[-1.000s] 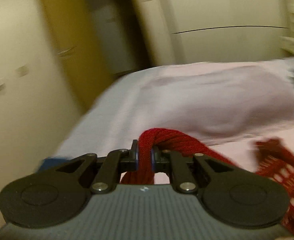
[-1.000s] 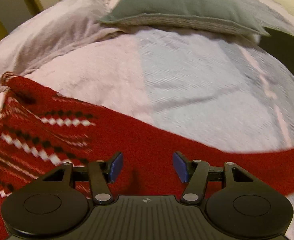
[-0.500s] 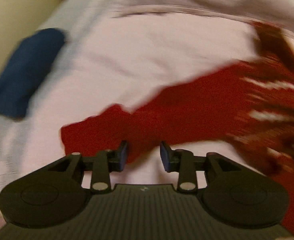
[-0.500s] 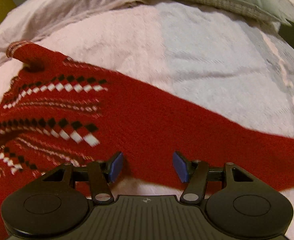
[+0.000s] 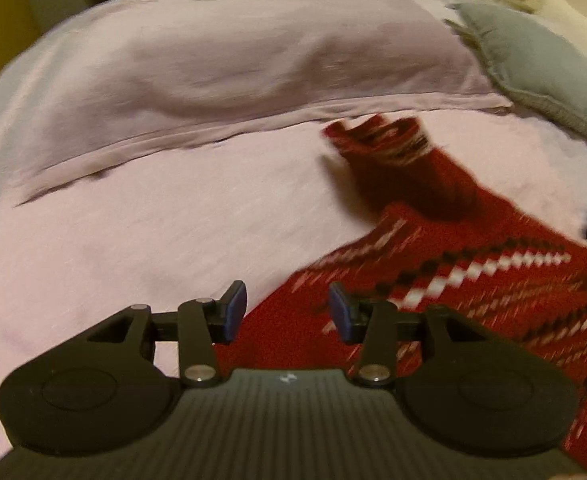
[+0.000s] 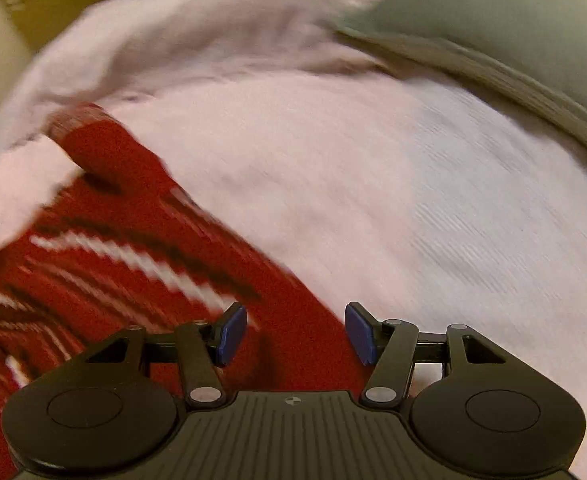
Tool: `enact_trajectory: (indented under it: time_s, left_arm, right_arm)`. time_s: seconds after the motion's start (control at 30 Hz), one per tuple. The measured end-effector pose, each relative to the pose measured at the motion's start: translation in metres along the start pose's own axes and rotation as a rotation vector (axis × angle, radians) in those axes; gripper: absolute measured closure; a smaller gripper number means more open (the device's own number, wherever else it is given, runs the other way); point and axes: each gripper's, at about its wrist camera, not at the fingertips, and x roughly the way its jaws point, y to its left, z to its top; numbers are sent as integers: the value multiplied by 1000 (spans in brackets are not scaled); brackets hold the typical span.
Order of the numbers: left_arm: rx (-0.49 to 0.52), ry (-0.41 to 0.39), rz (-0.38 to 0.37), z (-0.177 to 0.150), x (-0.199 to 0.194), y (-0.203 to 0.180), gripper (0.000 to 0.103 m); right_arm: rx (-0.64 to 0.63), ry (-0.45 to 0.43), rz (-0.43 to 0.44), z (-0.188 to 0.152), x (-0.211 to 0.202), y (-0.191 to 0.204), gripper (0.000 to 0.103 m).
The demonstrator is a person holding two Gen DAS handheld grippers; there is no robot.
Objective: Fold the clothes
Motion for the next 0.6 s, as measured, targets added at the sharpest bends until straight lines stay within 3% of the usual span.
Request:
enact_trajectory:
  time_s: [0.23,0.33,0.4,0.43,0.47,0.53,0.6]
  left_arm:
    - [-77,5,-154,27,60,-19,62]
    - [-129,24,-188,30,82,-21,62]
    - [-157,45,-212,32,97,-23,73]
    - [-160,57,-229,33,103,-24,96]
    - [-156,46,-247,35,102,-26,103]
    - [-145,10,-276,39,99,-29,103]
    - [-128,-130,-259,54,76,-30,103]
  right_arm:
    - [84,-54,309,67,76,23,45]
    - [154,-22,360,75,110,25,46]
    - [189,13,403,76,129,25,96]
    - [195,26,402,75,132,27,96]
    - [163,2,398,74,126,30,96]
    - [102,-75,380,75,108,37,98]
    - [74,-212,353,81,76,36,100]
